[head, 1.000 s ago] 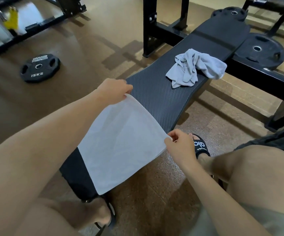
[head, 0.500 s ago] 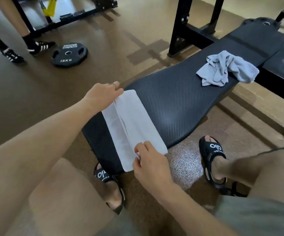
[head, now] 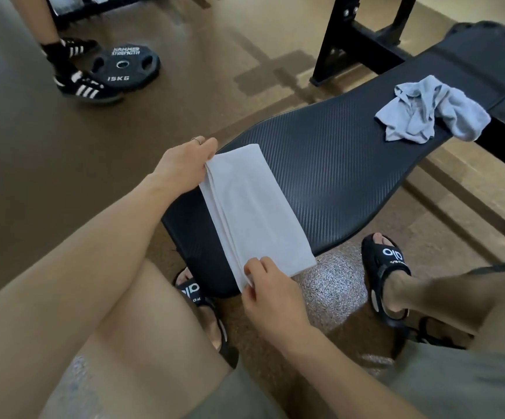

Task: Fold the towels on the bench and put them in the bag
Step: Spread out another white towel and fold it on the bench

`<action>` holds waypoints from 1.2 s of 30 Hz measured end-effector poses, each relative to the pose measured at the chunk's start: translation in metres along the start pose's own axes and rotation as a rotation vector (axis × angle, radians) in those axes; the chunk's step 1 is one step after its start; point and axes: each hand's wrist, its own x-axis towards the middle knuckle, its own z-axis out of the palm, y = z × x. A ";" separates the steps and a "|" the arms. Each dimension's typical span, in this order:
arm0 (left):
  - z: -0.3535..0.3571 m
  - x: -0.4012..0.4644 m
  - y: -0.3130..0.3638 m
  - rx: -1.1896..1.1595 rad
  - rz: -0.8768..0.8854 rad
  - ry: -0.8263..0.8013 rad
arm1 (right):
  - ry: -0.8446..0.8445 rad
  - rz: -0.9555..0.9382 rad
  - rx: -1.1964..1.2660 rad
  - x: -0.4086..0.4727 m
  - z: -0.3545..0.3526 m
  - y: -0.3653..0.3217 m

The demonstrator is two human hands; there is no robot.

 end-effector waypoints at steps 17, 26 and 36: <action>0.005 -0.014 -0.003 -0.702 -0.448 -0.027 | 0.047 -0.051 -0.058 -0.001 0.003 0.001; 0.009 -0.008 -0.002 -0.710 -0.514 -0.040 | 0.066 -0.071 -0.067 0.001 0.002 0.002; 0.008 -0.009 -0.011 -0.777 -0.522 -0.073 | 0.078 -0.085 -0.062 -0.001 0.001 0.002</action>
